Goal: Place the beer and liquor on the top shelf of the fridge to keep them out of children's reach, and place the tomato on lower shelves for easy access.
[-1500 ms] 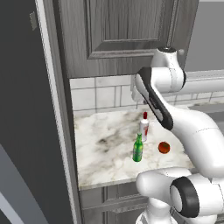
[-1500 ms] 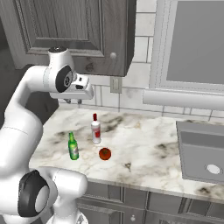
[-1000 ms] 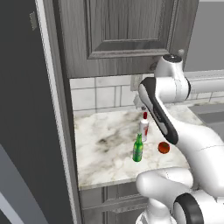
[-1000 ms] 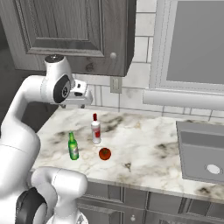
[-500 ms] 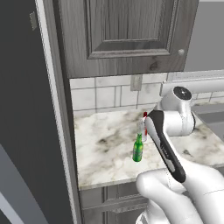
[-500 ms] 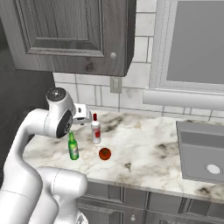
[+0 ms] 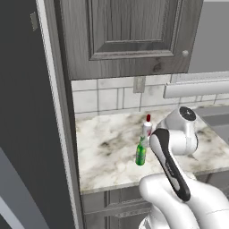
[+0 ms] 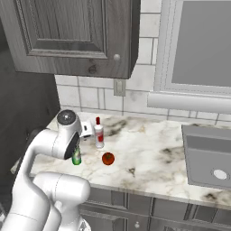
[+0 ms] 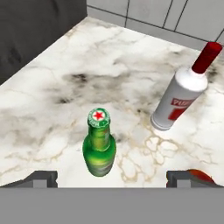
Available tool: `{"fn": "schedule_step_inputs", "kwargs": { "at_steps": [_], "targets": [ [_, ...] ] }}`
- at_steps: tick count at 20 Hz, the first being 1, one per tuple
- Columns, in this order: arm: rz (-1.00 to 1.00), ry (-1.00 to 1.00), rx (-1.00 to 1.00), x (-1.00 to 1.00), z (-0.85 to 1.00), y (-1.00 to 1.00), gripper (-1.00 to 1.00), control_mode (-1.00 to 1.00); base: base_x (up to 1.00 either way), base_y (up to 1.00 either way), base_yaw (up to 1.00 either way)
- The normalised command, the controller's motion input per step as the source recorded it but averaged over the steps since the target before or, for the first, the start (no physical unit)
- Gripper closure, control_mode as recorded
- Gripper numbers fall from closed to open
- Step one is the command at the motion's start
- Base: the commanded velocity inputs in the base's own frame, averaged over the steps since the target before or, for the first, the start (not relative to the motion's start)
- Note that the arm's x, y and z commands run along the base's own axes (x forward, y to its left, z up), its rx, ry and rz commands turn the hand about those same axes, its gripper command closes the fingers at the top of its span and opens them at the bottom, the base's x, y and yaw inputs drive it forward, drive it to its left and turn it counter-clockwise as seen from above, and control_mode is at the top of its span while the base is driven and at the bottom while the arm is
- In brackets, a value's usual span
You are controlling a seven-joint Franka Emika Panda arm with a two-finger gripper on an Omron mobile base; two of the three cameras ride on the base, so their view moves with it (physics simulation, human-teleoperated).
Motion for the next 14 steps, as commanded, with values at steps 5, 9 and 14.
{"fn": "schedule_step_inputs", "kwargs": {
  "at_steps": [5,9,14],
  "targets": [
    [0.12,0.03,0.03,0.00,-0.22,0.00,-1.00,-1.00,0.00,0.00,0.00],
    [0.16,-0.01,0.14,0.00,-0.19,0.00,-1.00,-1.00,0.00,0.00,0.00],
    [0.19,-0.01,0.20,0.09,-0.16,0.00,-1.00,-1.00,0.00,0.00,0.00]
  ]
}}
